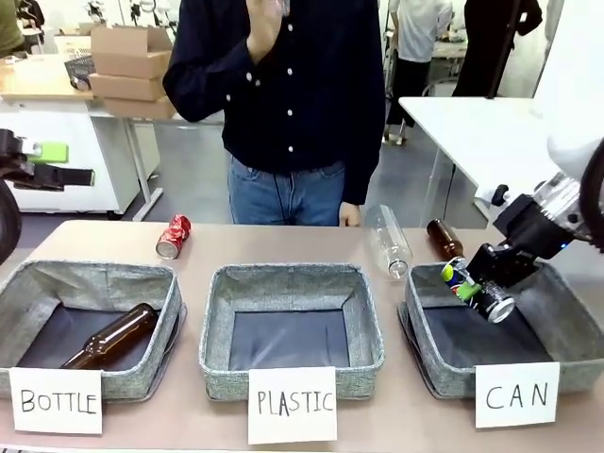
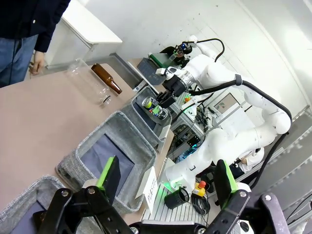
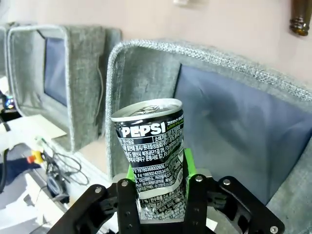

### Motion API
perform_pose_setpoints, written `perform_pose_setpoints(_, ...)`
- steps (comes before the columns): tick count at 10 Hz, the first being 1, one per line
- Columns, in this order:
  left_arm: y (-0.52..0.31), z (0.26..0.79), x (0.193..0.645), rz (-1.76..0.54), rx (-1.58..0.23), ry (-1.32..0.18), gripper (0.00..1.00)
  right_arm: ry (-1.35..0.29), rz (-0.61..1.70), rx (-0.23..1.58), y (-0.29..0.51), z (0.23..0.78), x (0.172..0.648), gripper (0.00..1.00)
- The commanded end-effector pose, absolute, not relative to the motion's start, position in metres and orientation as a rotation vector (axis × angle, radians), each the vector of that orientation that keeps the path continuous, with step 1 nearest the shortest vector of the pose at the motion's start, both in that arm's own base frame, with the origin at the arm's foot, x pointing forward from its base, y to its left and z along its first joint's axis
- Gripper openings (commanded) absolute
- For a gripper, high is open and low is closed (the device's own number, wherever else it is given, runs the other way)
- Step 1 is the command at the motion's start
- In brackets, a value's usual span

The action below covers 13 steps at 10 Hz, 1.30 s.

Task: Sort the can waste into the basket.
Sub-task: Pick up the can waste from the table and place it in the right Fabric basket.

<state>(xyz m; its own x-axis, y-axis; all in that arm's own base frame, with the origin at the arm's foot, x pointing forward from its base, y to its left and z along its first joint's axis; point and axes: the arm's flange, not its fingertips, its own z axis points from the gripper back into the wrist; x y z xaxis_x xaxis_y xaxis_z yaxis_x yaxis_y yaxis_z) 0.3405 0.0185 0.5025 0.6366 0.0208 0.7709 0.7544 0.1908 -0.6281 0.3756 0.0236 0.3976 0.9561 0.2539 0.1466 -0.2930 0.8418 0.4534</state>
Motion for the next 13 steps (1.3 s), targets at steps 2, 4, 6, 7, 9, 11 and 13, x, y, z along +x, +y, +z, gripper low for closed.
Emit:
perform_pose_setpoints(2, 0.017, 0.504, 0.341, -0.602, -1.309, -0.776, 1.0, -0.108, 0.265, 0.528, 0.03, 0.389, 0.376, 0.91)
perform_pose_setpoints(4, 0.017, 0.504, 0.341, -0.602, -1.309, -0.776, 1.0, -0.113, 0.262, 0.539, 0.03, 0.389, 0.376, 1.0)
perform_pose_setpoints(6, 0.017, 0.504, 0.341, -0.602, -1.309, -0.776, 1.0, -0.114, 0.269, 0.538, 0.029, 0.389, 0.377, 1.0)
perform_pose_setpoints(7, 0.017, 0.504, 0.341, -0.602, -1.309, -0.776, 1.0, -0.116, 0.274, 0.537, 0.029, 0.389, 0.378, 1.0)
perform_pose_setpoints(9, 0.017, 0.504, 0.341, -0.602, -1.309, -0.776, 1.0, -0.112, 0.276, 0.547, 0.029, 0.387, 0.378, 1.0)
perform_pose_setpoints(11, 0.017, 0.504, 0.341, -0.602, -1.309, -0.776, 1.0, -0.167, 0.293, 0.93, 0.023, 0.402, 0.375, 1.0)
perform_pose_setpoints(13, 0.017, 0.504, 0.341, -0.602, -1.309, -0.776, 1.0, -0.148, 0.061, 1.715, 0.009, 0.434, 0.372, 1.0)
